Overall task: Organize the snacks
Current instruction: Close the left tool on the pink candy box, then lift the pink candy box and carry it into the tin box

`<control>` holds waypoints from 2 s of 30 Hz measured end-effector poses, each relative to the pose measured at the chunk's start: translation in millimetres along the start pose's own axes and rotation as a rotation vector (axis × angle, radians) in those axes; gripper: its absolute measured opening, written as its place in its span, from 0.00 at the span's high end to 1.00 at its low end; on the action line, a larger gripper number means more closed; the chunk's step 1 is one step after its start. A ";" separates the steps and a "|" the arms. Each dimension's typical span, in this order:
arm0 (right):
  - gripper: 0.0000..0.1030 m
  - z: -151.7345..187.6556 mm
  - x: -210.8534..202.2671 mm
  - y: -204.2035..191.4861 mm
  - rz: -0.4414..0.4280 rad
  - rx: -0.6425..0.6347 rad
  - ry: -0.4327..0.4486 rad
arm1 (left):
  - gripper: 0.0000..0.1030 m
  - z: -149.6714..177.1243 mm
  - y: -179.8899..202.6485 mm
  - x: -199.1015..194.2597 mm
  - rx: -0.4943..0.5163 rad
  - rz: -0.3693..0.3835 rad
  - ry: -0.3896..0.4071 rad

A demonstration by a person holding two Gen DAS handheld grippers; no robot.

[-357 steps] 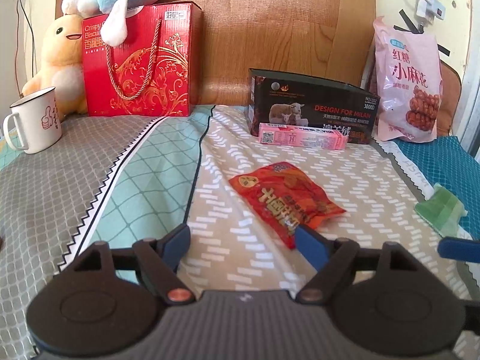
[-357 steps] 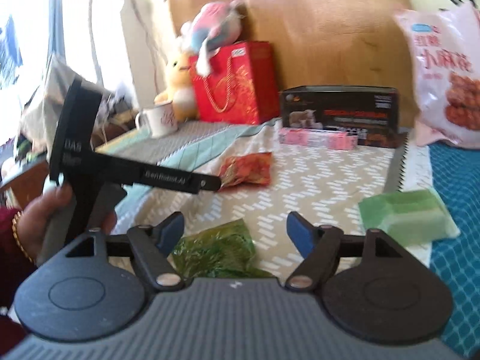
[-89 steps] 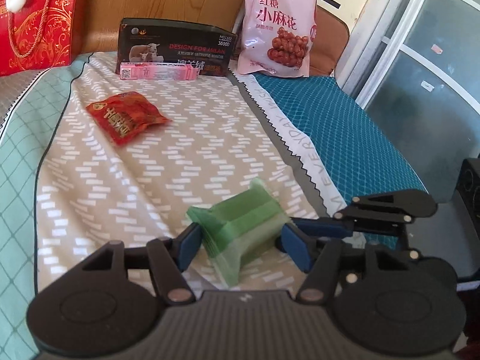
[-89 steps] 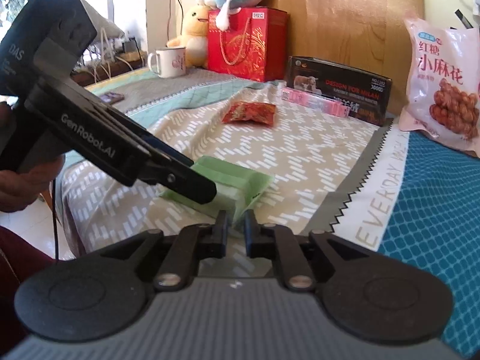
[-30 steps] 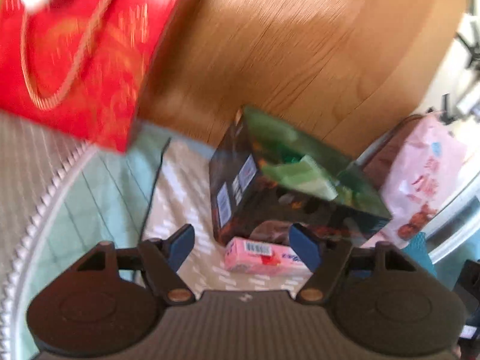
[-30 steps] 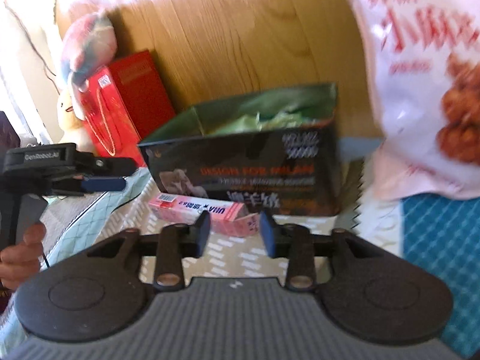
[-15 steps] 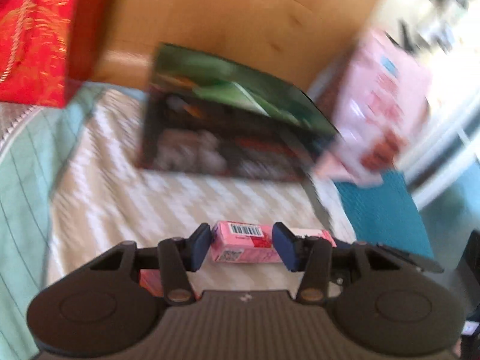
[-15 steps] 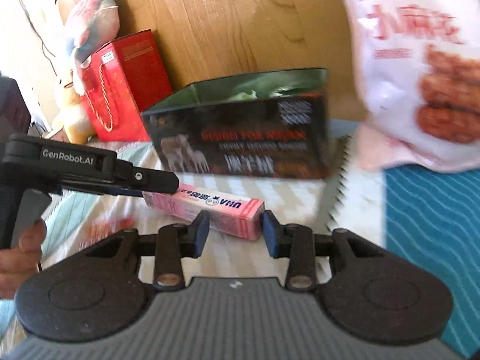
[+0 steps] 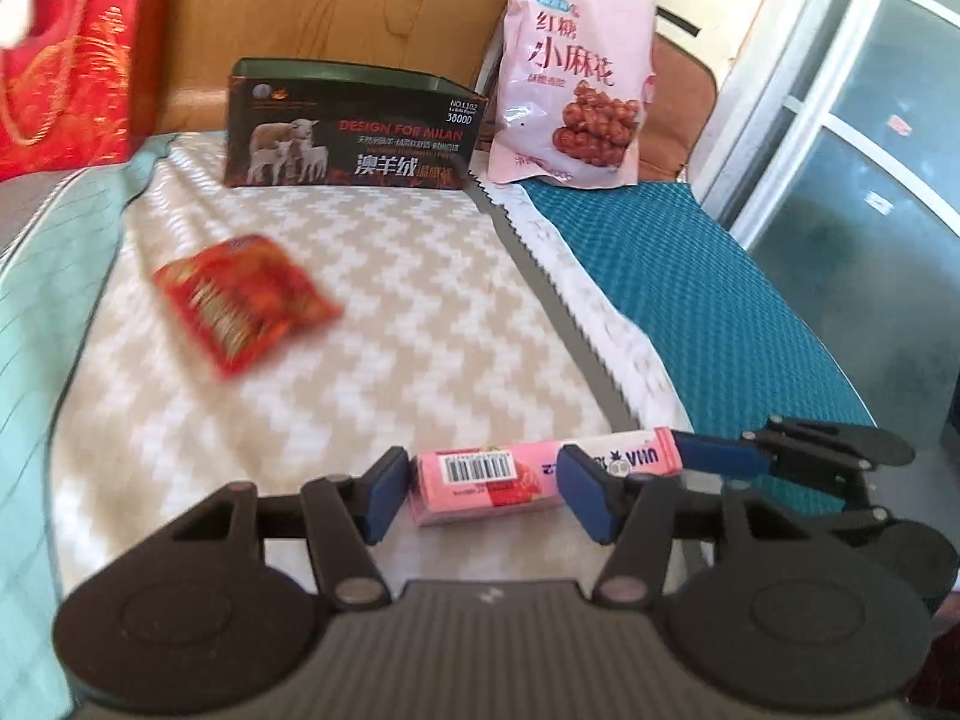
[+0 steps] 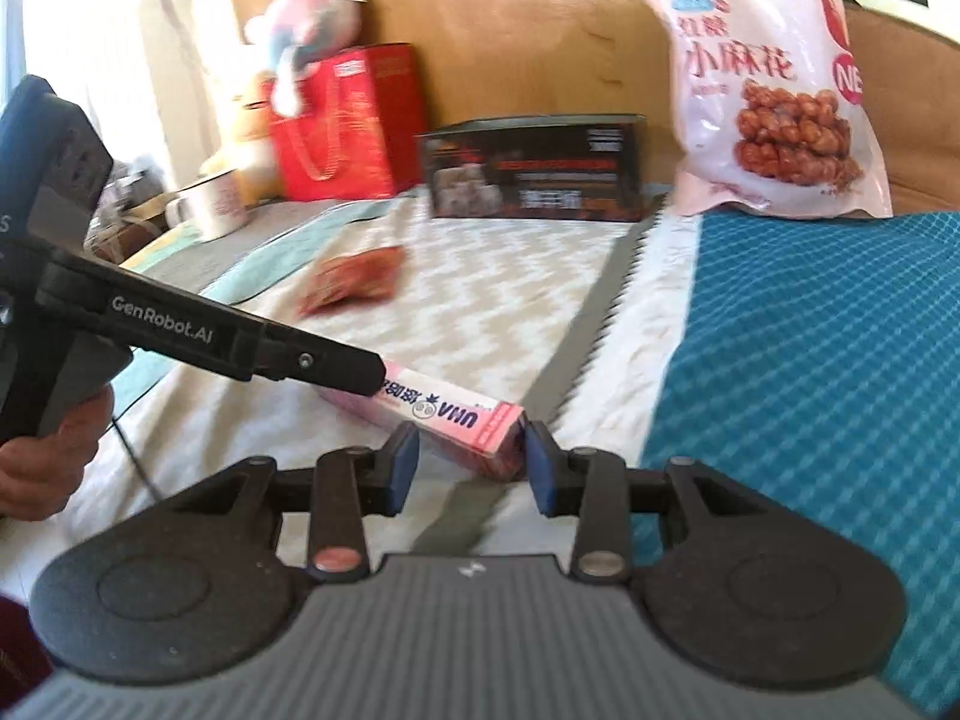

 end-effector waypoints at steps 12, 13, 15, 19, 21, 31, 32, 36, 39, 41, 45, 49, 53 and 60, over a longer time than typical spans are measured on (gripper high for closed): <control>0.51 11.7 -31.7 -52.7 -0.103 -0.038 0.096 | 0.34 15.1 -22.3 -65.5 -0.132 0.003 0.110; 0.50 12.0 -32.4 -54.3 -0.100 -0.045 0.103 | 0.34 14.5 -24.1 -65.9 -0.147 0.006 0.113; 0.44 14.9 -33.6 -54.7 -0.087 -0.051 0.117 | 0.34 15.8 -25.0 -65.3 -0.165 0.015 0.110; 0.43 19.7 -30.5 -47.2 -0.040 -0.037 0.112 | 0.34 18.8 -22.6 -60.4 -0.154 0.019 0.096; 0.43 21.7 -28.8 -44.2 -0.029 -0.016 0.104 | 0.34 21.0 -20.8 -58.6 -0.145 0.023 0.089; 0.44 18.9 -35.0 -30.1 0.021 -0.010 0.113 | 0.37 20.6 -15.5 -58.7 -0.118 0.040 0.091; 0.45 21.5 -33.5 -32.1 0.015 -0.011 0.101 | 0.38 21.7 -14.6 -57.0 -0.114 0.044 0.084; 0.60 28.4 -25.6 -44.5 -0.025 -0.025 0.065 | 0.46 27.0 -15.5 -54.1 -0.092 0.021 0.071; 0.71 26.5 -22.1 -45.9 -0.006 -0.047 0.062 | 0.48 27.9 -18.0 -57.7 -0.106 0.020 0.067; 0.72 24.8 -21.0 -48.4 -0.013 -0.065 0.043 | 0.47 25.2 -19.4 -60.3 -0.117 0.016 0.054; 0.72 6.7 -18.8 -52.5 -0.036 -0.136 0.034 | 0.47 6.4 -18.5 -66.5 -0.110 0.019 0.070; 0.72 -3.8 0.2 -41.1 -0.054 -0.112 -0.032 | 0.47 -4.4 -22.5 -53.7 -0.095 0.001 0.052; 0.72 -1.2 22.8 -30.2 -0.051 -0.075 -0.098 | 0.47 -3.9 -30.9 -31.2 -0.089 -0.026 0.016; 0.71 -11.7 49.4 -5.4 -0.001 -0.102 -0.117 | 0.47 -24.4 -36.1 15.6 -0.063 -0.018 -0.021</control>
Point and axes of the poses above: each gripper's, at about its wrist camera, not at the fingertips, and x roughly the way its jaws point, y to its right, z to its underside, the point moved 10 cm from there along x, roughly the way its jaws point, and after that the axes turned 14 degrees about y, right-handed, at the moved point
